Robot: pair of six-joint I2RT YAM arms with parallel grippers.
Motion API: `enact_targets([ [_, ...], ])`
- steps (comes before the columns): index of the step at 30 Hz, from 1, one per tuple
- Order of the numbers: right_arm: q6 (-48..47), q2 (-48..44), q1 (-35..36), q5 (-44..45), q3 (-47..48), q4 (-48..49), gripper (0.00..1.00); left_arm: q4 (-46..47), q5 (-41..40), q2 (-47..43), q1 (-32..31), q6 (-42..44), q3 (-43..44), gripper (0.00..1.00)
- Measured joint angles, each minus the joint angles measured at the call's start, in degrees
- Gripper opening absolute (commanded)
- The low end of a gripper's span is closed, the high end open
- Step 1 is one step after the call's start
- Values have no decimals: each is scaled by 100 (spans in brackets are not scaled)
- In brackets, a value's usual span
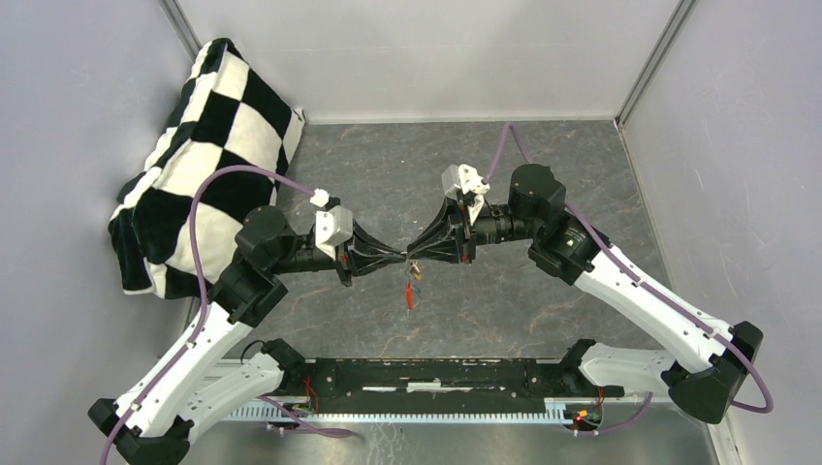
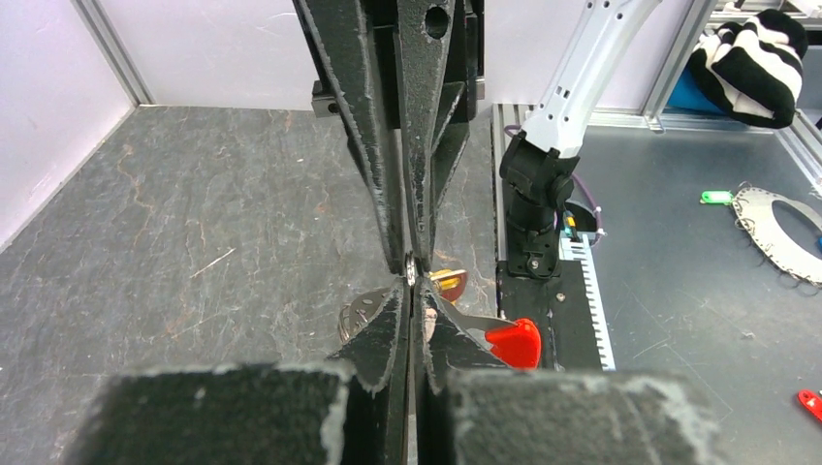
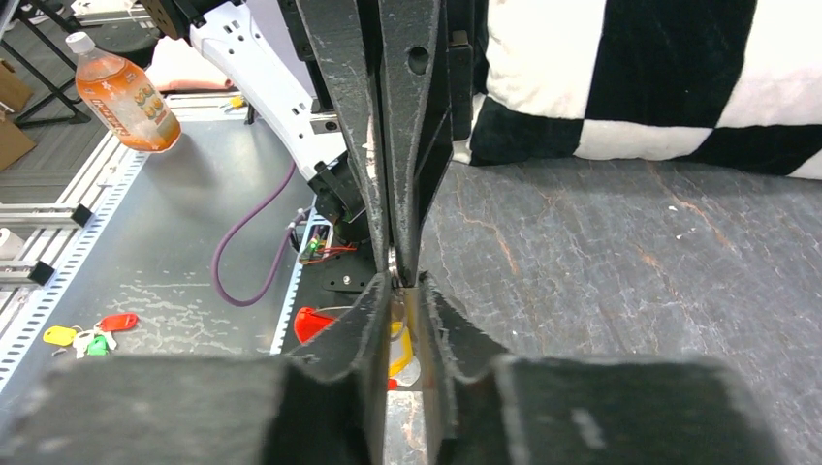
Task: Put the keys on the keyring
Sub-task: Insert the key onto the keyring.
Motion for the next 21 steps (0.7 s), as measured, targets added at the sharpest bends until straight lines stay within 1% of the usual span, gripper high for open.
enact_targets([
  [1, 22, 0, 0, -22, 0, 13, 0, 2, 0, 0, 2, 0, 0, 2],
  [5, 26, 0, 0, -50, 0, 28, 0, 4, 15, -4, 2, -2, 0, 2],
  [7, 28, 0, 0, -50, 0, 28, 0, 2, 20, -4, 2, -2, 0, 7],
  [9, 28, 0, 2, -52, 0, 26, 0, -4, 28, -4, 2, 0, 0, 24],
  [11, 24, 2, 2, -48, 0, -4, 0, -44, 61, -4, 2, 66, 2, 40],
  [12, 13, 4, 0, -33, 7, -74, 0, -87, 81, -4, 2, 149, 9, 45],
  [13, -28, 28, 0, -7, 39, -223, 0, -186, 116, 4, 0, 249, 37, 48],
  [16, -284, 238, 2, 131, 321, -828, 0, -811, 114, 118, 0, 754, 286, 51],
  [21, -907, 752, 33, 514, 1029, -2076, 0, -2096, -57, 472, 2, 1965, 804, 49],
])
